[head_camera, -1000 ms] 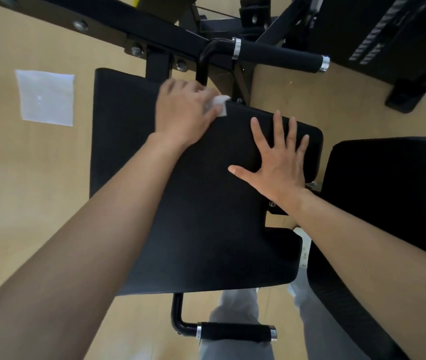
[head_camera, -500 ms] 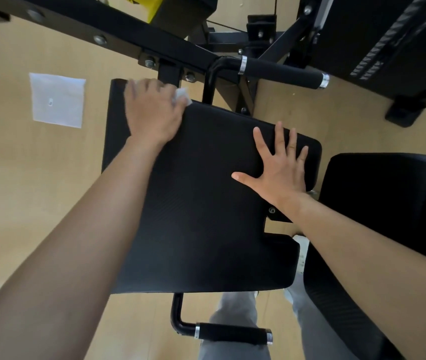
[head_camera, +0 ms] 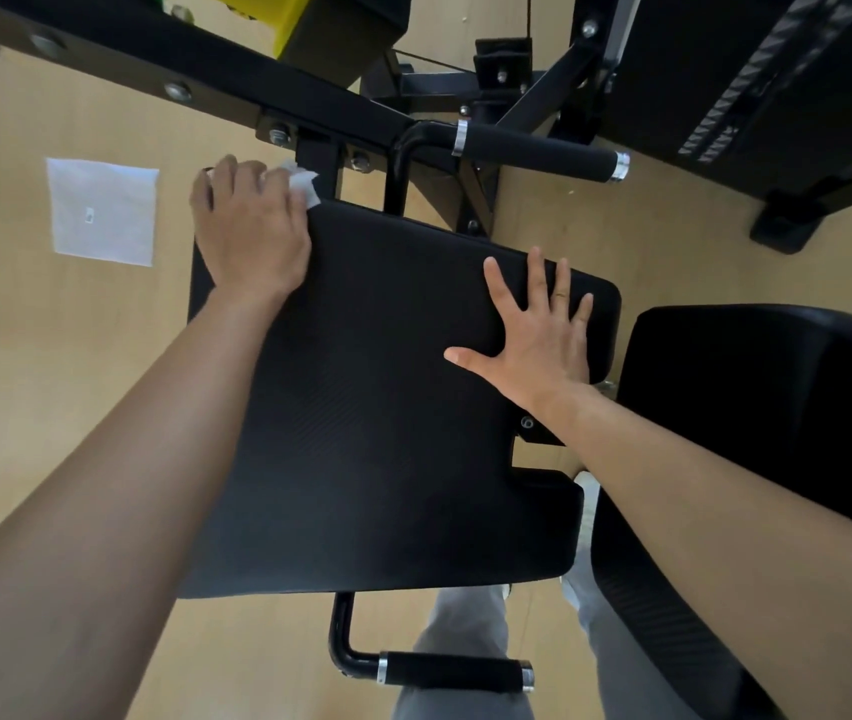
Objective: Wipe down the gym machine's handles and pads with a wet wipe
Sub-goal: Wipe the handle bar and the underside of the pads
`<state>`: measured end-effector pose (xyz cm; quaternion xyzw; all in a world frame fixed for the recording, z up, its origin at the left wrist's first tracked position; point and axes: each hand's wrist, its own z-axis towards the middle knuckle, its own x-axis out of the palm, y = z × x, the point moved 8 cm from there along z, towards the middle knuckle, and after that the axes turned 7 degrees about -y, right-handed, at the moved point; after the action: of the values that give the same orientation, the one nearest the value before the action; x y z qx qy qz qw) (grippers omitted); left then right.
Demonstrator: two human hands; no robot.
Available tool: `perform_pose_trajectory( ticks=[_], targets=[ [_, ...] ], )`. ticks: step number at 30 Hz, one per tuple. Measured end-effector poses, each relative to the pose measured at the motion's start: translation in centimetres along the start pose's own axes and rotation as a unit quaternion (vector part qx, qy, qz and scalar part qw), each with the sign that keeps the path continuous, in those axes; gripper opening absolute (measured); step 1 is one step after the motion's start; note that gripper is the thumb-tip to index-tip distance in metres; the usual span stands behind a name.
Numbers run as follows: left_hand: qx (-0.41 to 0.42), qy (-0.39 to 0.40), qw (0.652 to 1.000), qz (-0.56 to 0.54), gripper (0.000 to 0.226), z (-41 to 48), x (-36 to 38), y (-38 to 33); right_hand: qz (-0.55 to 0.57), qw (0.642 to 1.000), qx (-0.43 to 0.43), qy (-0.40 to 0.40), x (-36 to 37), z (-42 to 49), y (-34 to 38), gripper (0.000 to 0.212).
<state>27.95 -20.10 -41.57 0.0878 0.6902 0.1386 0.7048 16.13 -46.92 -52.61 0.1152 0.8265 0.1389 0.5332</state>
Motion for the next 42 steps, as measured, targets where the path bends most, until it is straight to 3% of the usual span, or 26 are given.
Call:
perform_pose_trajectory(
  ticks=[8, 13, 19, 24, 31, 36, 42],
  targets=[
    [0.173, 0.03, 0.983, -0.059, 0.048, -1.5, 0.7, -10.7, 0.001, 1.0, -0.004, 0.005, 0.0, 0.1, 0.0, 0.114],
    [0.204, -0.002, 0.977, -0.067, 0.049, -1.6, 0.5, -9.7, 0.0, 1.0, -0.006, -0.005, 0.1, 0.1, -0.1, 0.114],
    [0.058, -0.042, 0.996, -0.051, 0.048, -1.5, 0.5, -2.8, 0.004, 1.0, -0.006, -0.004, 0.1, 0.0, 0.0, 0.114],
    [-0.08, -0.012, 0.994, -0.067, 0.058, -3.1, 1.2, 1.5, 0.008, 1.0, -0.002, -0.01, 0.1, 0.0, -0.1, 0.114],
    [-0.299, 0.066, 0.941, -0.146, 0.091, -7.3, 2.3, 6.3, 0.01, 1.0, 0.001, -0.009, 0.2, 0.0, -0.1, 0.114],
    [-0.354, 0.089, 0.916, -0.166, 0.103, -12.5, 2.4, 8.0, 0.011, 1.0, 0.001, -0.01, 0.2, -0.1, 0.0, 0.114],
    [-0.352, 0.093, 0.918, -0.159, 0.108, -17.9, 1.9, 8.3, 0.002, 0.999, -0.024, -0.025, 0.0, -0.5, 1.0, 0.108]
  ],
)
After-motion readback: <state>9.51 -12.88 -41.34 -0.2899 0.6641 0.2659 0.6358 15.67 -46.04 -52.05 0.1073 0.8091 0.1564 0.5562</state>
